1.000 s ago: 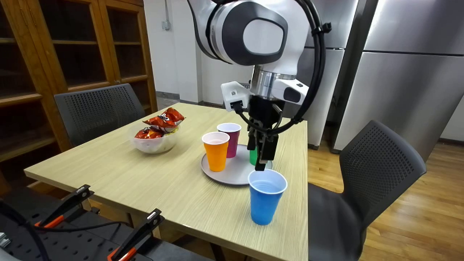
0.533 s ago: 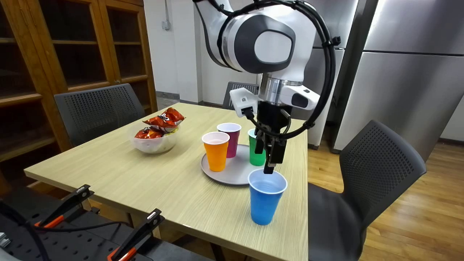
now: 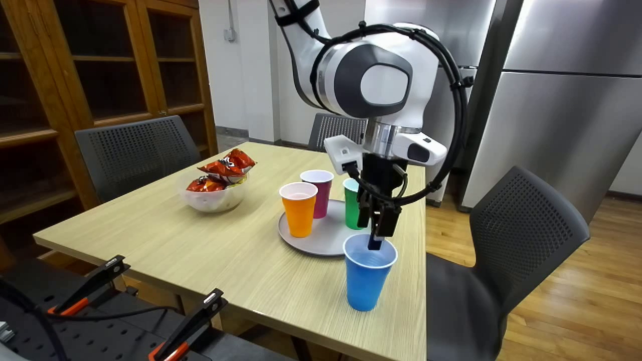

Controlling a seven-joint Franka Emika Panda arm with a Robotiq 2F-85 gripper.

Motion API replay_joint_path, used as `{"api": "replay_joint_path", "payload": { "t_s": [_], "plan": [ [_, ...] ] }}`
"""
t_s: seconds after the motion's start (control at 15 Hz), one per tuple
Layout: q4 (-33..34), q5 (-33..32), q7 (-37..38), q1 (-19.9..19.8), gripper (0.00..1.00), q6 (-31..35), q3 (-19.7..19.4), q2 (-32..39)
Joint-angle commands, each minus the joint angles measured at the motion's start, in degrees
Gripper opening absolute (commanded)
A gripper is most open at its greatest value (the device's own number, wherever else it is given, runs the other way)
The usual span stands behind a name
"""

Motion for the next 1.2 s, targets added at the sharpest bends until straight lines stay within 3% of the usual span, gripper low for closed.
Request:
{"api": "replay_joint_path", "payload": {
  "t_s": [0.0,0.4,1.13],
  "plan": [
    [2.24,-0.05,1.37,-0.28,0.49,-1.92,-0.06,1.19],
    [2.05,-0.28,1.97,0.04,0.03,-1.65,-0.41,0.91],
    [-1.85,-1.63,2.45,2.28,0.01,0.53,-0.92,-4.45]
  ]
}}
